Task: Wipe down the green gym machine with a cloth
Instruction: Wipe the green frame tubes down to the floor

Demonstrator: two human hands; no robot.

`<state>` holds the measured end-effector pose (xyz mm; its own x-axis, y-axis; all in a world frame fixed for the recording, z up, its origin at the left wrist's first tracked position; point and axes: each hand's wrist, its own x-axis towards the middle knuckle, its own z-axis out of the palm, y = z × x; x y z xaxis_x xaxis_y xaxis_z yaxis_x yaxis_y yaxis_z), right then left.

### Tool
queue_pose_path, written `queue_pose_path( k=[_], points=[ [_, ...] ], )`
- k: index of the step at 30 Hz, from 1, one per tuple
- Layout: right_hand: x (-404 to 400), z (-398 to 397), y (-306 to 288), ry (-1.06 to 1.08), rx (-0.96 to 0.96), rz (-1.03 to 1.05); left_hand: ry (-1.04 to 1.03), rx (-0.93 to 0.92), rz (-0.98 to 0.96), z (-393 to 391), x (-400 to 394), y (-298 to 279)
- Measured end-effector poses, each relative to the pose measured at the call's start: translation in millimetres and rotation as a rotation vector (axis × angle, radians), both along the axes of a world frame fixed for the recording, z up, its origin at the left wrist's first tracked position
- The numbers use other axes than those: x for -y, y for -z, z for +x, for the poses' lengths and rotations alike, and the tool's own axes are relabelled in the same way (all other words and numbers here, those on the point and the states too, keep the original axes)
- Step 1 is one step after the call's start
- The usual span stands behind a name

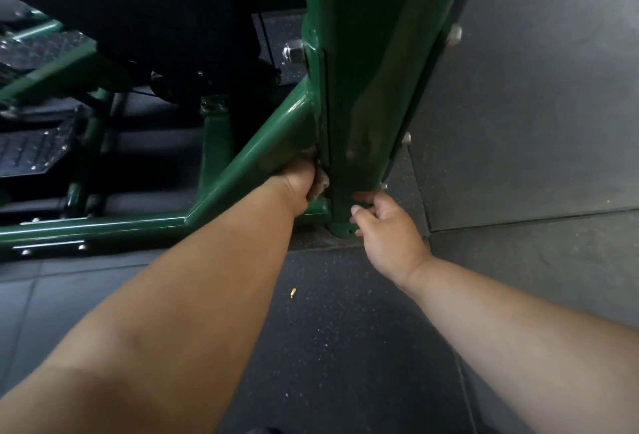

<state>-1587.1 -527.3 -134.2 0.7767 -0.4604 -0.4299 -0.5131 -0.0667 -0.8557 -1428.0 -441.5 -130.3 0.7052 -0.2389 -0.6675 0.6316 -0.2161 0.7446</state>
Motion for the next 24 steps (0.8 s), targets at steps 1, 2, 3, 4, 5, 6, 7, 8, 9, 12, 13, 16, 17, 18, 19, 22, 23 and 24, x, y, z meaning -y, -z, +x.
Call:
queue_pose_path(
  k=[1, 2, 3, 4, 5, 6, 7, 8, 9, 12, 13, 16, 17, 18, 19, 22, 23, 24],
  points=[
    [-2, 1, -2, -0.006, 0.013, -0.015, -0.031, -0.027, -0.003, -2, -1, -2],
    [-5, 2, -5, -0.012, 0.035, -0.033, -0.033, -0.037, 0.0, -5, -1, -5],
    [-6, 4, -8, -0.019, 0.058, -0.051, -0.037, -0.028, 0.009, -7, -1, -4],
    [-7, 6, -11, -0.027, 0.081, -0.066, -0.043, -0.014, 0.016, -9, -1, -4],
    [-7, 8, -14, -0.033, 0.101, -0.079, -0.06, -0.004, 0.038, -8, -2, 0],
    [-7, 9, -16, -0.037, 0.116, -0.09, -0.062, -0.003, 0.067, -8, -3, 3],
    [-7, 9, -17, -0.039, 0.124, -0.098, -0.054, -0.002, 0.104, -6, -3, 7],
    [-6, 8, -18, -0.038, 0.127, -0.107, -0.032, 0.014, 0.146, -6, -3, 11],
    [-5, 7, -18, -0.03, 0.133, -0.117, 0.007, 0.039, 0.183, -7, -2, 11],
    [-3, 3, -16, 0.036, 0.16, -0.145, 0.06, 0.056, 0.221, -12, 2, 8],
    [-3, 3, -17, 0.056, 0.169, -0.157, 0.026, 0.025, 0.177, -13, 2, 5],
    [-2, 3, -17, 0.078, 0.194, -0.175, -0.094, -0.015, -0.008, -16, 1, 0],
    [-2, 3, -17, 0.085, 0.197, -0.174, -0.118, -0.004, -0.053, -15, -1, 1],
    [-2, 4, -18, 0.091, 0.198, -0.171, -0.134, 0.009, -0.088, -17, -4, 0],
    [-2, 5, -19, 0.094, 0.201, -0.168, -0.145, 0.006, -0.114, -18, -8, 1],
    [0, 6, -18, 0.095, 0.208, -0.182, -0.12, -0.031, -0.109, -20, -13, 8],
    [1, 6, -17, 0.096, 0.21, -0.186, -0.078, -0.036, -0.033, -21, -15, 6],
    [1, 6, -17, 0.096, 0.212, -0.189, -0.039, -0.06, -0.009, -22, -15, 4]
  ],
)
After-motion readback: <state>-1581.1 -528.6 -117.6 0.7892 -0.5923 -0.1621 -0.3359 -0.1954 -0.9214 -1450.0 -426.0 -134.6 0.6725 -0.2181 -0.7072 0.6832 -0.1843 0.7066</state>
